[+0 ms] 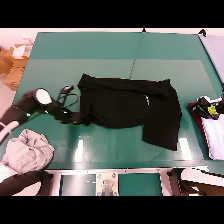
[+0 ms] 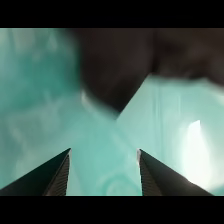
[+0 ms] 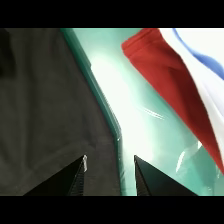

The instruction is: Fold the shirts.

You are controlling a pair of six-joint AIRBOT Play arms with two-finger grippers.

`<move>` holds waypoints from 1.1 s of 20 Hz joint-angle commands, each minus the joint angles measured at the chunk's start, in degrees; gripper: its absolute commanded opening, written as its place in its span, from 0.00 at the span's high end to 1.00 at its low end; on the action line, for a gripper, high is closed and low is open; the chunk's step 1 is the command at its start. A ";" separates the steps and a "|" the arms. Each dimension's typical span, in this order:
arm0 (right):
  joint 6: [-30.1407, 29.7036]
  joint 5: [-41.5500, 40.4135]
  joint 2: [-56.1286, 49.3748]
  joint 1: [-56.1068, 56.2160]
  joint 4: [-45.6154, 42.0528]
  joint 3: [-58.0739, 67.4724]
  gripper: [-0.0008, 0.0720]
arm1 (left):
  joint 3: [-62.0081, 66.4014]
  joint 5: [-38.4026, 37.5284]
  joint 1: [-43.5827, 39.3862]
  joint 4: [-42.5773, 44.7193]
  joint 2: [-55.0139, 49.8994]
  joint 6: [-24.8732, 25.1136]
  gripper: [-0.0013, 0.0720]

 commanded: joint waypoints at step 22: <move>-0.02 -0.24 0.02 -0.09 -2.34 -0.07 0.50 | 23.23 -28.72 11.45 -1.99 -7.37 12.26 0.95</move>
